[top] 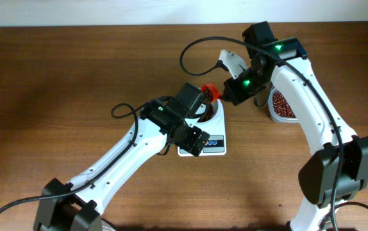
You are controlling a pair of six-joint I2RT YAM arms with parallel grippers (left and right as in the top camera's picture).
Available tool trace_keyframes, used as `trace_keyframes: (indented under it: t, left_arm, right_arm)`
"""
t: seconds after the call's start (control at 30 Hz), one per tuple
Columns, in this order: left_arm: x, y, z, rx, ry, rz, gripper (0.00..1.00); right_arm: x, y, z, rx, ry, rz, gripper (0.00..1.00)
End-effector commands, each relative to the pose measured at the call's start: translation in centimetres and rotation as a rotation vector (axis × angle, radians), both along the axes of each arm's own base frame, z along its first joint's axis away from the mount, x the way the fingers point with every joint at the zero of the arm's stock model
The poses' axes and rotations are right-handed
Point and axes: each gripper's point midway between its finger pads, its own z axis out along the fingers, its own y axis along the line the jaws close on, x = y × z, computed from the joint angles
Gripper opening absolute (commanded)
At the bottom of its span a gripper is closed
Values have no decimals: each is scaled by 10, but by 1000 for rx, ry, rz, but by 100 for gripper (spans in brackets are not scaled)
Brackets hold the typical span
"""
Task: Scoop item into bowl and weigh 50g on scale
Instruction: 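Tilt the scoop over the bowl with the right gripper, pouring beans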
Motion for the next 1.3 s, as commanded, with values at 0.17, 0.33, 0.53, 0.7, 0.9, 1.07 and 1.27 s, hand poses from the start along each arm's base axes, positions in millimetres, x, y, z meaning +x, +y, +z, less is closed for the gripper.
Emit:
trace_keyframes:
  t: [0.17,0.33,0.53,0.7,0.9,1.07,1.27]
  left_arm:
    - [0,1,-4,14,4,-7,99]
    - [0,1,-4,14,4,-7,99]
    - [0,1,-4,14,4,-7,99]
    - [0,1,-4,14,4,-7,99]
    - [0,1,-4,14,4,-7,99]
    - [0,1,-4,14,4,-7,99]
    - [0,1,-4,14,4,-7,99]
  right_arm:
    - [5,17,19,97,-27,-2,4]
    - [0,21,16,58,-66,90,4]
    - [4,18,17,52,-49,14,4]
    - [2,23,20,88,-32,4,4]
    - [0,23,19,91,-16,1,4]
    - [0,23,19,91,-16,1,4]
    - [0,23,19,91,-16,1,4]
